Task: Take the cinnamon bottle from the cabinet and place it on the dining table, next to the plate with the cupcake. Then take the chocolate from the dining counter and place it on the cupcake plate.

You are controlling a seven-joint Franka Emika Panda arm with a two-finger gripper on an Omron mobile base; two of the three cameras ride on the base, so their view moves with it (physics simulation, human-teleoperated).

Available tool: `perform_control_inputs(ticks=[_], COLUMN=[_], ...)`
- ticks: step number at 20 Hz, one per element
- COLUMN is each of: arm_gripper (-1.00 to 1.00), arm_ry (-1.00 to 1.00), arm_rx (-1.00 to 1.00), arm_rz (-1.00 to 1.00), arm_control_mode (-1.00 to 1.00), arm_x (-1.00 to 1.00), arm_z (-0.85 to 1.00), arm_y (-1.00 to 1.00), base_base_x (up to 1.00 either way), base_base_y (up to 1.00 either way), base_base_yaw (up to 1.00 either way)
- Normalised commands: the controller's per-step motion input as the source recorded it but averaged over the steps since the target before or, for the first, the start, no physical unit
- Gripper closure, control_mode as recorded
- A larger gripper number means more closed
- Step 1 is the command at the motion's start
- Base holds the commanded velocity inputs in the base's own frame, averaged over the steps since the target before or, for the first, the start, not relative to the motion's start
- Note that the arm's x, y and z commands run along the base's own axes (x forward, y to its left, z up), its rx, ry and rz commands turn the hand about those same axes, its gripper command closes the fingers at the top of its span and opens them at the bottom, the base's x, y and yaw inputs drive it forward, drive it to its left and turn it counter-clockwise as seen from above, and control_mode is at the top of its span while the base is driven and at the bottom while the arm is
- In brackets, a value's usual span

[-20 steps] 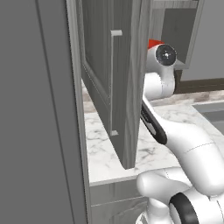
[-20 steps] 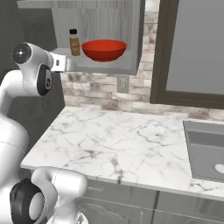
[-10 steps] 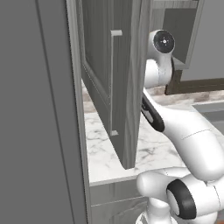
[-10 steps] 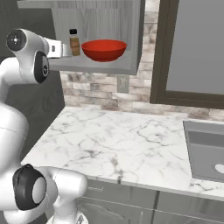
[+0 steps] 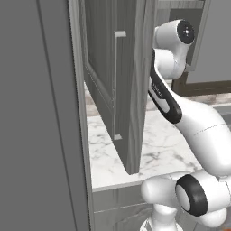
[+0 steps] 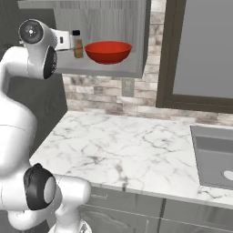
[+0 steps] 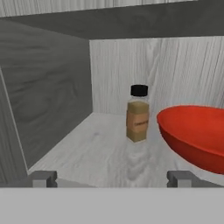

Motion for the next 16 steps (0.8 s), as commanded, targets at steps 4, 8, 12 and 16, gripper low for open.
perform_control_inputs(ticks=[4,8,12,16], arm_gripper=[-1.00,-1.00,-1.00,-1.00], arm_ry=[0.00,0.00,0.04,0.08], arm_rx=[0.00,0.06,0.04,0.03], arm_rz=[0.06,0.07,0.06,0.04], arm_control_mode=[-1.00,-1.00,-1.00,-1.00], arm_x=[0.10,0.18,0.28,0.27], arm_z=[0.00,0.00,0.00,-0.04], arm_y=[-0.09,-0.16,-0.10,-0.11], base_base_x=[0.00,0.00,0.00,0.00], base_base_y=[0.00,0.00,0.00,0.00], base_base_yaw=[0.00,0.00,0.00,0.00])
